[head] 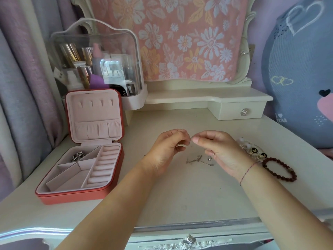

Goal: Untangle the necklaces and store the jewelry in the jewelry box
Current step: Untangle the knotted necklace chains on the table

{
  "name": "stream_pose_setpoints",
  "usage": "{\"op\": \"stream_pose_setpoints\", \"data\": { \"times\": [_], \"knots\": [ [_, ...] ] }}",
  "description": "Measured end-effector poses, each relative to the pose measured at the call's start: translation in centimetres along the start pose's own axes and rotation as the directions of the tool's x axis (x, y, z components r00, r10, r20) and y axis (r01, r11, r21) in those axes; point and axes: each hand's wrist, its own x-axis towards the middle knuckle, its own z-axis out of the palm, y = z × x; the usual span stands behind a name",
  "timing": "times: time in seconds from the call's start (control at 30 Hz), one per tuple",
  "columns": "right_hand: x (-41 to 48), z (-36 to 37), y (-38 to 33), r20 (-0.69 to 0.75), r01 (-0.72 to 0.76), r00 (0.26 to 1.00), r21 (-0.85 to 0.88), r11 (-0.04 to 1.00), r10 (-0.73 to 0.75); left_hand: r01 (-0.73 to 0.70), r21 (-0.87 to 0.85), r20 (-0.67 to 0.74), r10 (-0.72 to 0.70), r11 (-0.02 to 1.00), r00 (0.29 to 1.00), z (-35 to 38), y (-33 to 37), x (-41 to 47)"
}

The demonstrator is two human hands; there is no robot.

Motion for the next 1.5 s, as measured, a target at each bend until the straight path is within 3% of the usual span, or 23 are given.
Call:
{"op": "stream_pose_setpoints", "data": {
  "times": [0.23, 0.4, 0.57, 0.87, 1.0, 1.13, 1.23, 1.5],
  "knots": [
    [-0.18, 0.22, -0.21, -0.003, 0.020, 1.000, 0.015, 1.000, -0.020, 0.045, 0.007, -0.006, -0.045, 0.999, 0.999, 0.13, -0.31, 0.15],
    [0.14, -0.01, -0.14, -0.020, -0.007, 1.000, 0.156, 0.988, 0.010, 0.082, 0.126, 0.006, -0.084, 0.989, 0.996, 0.23, -0.30, -0.09],
    [0.23, -0.05, -0.08, 0.008, 0.040, 0.999, 0.232, 0.972, -0.043, 0.082, 0.270, 0.042, -0.097, 0.959, 0.994, 0.68, -0.54, -0.38],
    [0.38, -0.18, -0.12, 0.032, 0.116, 0.990, 0.332, 0.936, -0.135, 0.088, 0.295, 0.029, -0.101, 0.951, 0.994, 0.88, -0.31, -0.48],
    [0.34, -0.21, -0.04, 0.007, 0.121, 0.992, 0.286, 0.950, -0.129, 0.069, 0.254, 0.023, -0.077, 0.965, 0.997, 0.84, 0.04, -0.50],
    [0.17, -0.22, 0.23, -0.025, 0.159, 0.987, 0.062, 0.985, -0.158, 0.089, 0.120, -0.019, -0.088, 0.989, 0.996, 0.64, 0.30, -0.41],
    [0.00, -0.20, 0.30, 0.010, 0.152, 0.988, 0.007, 0.988, -0.152, 0.093, 0.052, -0.001, -0.093, 0.994, 0.996, 0.48, 0.22, -0.32],
    [0.00, -0.12, 0.15, -0.055, 0.135, 0.989, -0.078, 0.988, -0.140, 0.096, 0.065, -0.032, -0.094, 0.993, 0.995, 0.26, 0.08, -0.19]
  ]
}}
